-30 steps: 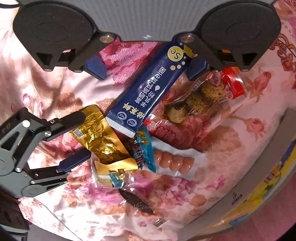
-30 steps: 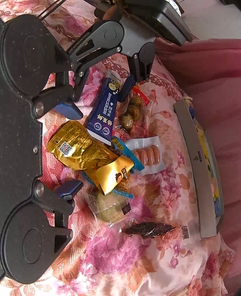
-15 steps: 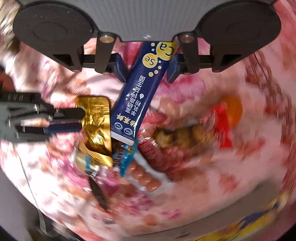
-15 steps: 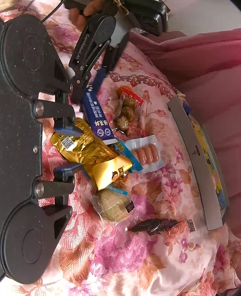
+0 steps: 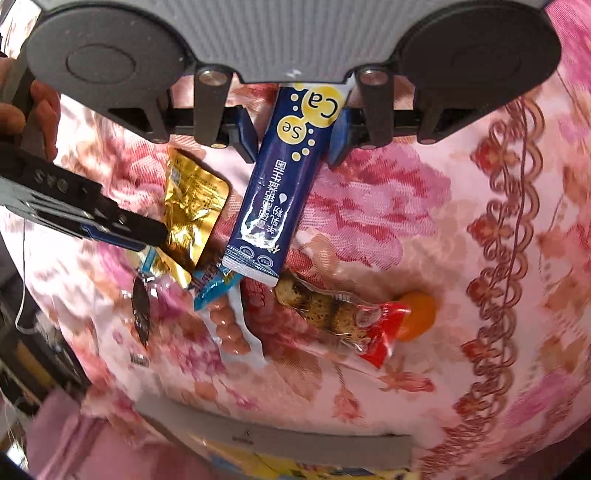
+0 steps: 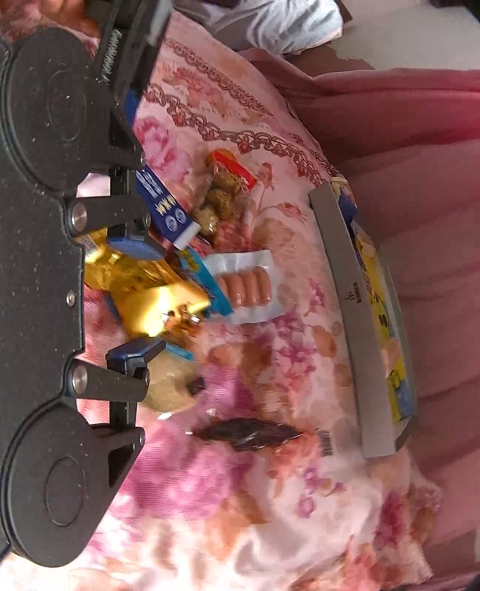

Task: Organize snacks
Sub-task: 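Grasp the gold foil packet with the right gripper while the left holds the blue stick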

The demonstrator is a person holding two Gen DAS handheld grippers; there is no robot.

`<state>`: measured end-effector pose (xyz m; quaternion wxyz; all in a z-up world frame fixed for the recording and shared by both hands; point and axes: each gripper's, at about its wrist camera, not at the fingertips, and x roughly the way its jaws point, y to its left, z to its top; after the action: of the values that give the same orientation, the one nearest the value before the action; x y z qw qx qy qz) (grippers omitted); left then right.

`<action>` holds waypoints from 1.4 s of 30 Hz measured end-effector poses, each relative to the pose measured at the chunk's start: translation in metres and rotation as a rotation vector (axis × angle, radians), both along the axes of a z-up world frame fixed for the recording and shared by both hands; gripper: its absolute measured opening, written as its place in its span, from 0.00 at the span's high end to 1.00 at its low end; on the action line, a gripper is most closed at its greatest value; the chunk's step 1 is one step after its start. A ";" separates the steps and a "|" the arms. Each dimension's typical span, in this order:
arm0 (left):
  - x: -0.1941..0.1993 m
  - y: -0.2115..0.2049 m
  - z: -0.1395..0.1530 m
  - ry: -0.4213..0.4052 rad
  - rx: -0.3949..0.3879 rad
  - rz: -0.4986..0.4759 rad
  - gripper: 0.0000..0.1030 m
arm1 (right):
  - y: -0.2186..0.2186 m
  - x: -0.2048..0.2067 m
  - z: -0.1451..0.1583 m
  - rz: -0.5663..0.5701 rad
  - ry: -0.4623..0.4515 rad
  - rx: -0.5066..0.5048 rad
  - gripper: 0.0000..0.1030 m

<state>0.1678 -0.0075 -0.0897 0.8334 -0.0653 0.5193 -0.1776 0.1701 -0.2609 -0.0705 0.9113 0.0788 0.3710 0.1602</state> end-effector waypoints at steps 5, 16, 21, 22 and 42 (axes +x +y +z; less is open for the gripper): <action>-0.012 -0.002 -0.001 -0.025 -0.019 0.065 0.56 | 0.006 0.020 -0.006 0.096 0.034 -0.006 0.46; -0.034 0.007 -0.001 -0.035 -0.070 0.146 0.59 | 0.010 0.005 -0.019 0.164 0.121 0.120 0.30; -0.043 0.020 -0.005 -0.052 -0.121 0.172 0.62 | 0.022 -0.008 -0.018 0.249 0.114 0.091 0.20; -0.045 0.022 -0.006 -0.055 -0.133 0.178 0.62 | 0.023 -0.012 -0.018 0.264 0.106 0.081 0.19; -0.048 0.047 -0.022 -0.062 -0.311 0.226 0.62 | 0.058 -0.032 -0.011 0.350 0.063 -0.084 0.07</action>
<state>0.1197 0.0394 -0.1117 0.8435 -0.2458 0.4489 -0.1632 0.1378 -0.2032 -0.0815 0.8600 -0.0202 0.4137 0.2981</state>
